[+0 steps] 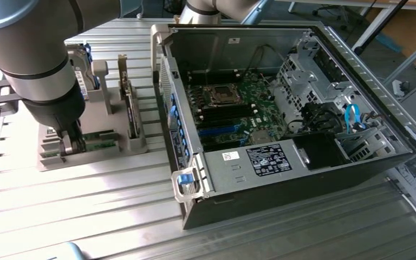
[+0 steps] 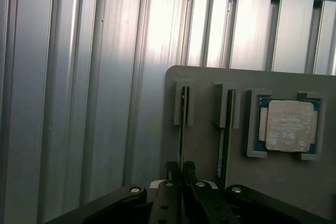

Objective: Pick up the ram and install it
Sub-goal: 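Pick up the ram and move it above insertion slot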

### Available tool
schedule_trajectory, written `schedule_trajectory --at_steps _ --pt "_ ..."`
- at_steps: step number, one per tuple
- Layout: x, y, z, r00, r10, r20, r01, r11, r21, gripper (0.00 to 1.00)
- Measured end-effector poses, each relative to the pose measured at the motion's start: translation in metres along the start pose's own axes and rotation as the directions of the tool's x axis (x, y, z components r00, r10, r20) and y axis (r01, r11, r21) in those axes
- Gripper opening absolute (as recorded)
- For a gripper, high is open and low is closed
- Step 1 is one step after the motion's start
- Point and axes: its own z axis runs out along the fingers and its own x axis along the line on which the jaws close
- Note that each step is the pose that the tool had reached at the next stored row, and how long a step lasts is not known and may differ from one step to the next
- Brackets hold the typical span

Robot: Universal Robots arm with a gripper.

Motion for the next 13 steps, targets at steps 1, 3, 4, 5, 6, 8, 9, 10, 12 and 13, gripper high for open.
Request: schedule_trajectory --at_steps 1,3,4,5,6,8,9,10,12,13 --pt "0.0000 0.0000 -0.0007 1.0000 0.000 -0.0002 0.000 1.0000 0.0000 0.14" --pt "0.0000 0.0000 -0.0017 1.0000 0.000 -0.0003 0.000 1.0000 0.0000 0.14" --pt "0.0000 0.0000 -0.0023 1.0000 0.000 -0.0004 0.000 1.0000 -0.0001 0.14" --pt "0.0000 0.0000 -0.0030 1.0000 0.000 -0.0005 0.000 1.0000 -0.0001 0.14" --pt "0.0000 0.0000 -0.0036 1.0000 0.000 -0.0006 0.000 1.0000 -0.0001 0.14" --pt "0.0000 0.0000 -0.0049 1.0000 0.000 -0.0010 0.000 1.0000 -0.0001 0.14" --pt "0.0000 0.0000 -0.0058 1.0000 0.000 -0.0012 0.000 1.0000 -0.0002 0.14" --pt "0.0000 0.0000 -0.0066 1.0000 0.000 -0.0014 0.000 1.0000 -0.0002 0.14" --pt "0.0000 0.0001 -0.0086 1.0000 0.000 -0.0019 0.000 1.0000 -0.0002 0.14" --pt "0.0000 0.0001 -0.0096 1.0000 0.000 -0.0021 0.000 1.0000 -0.0002 0.14"
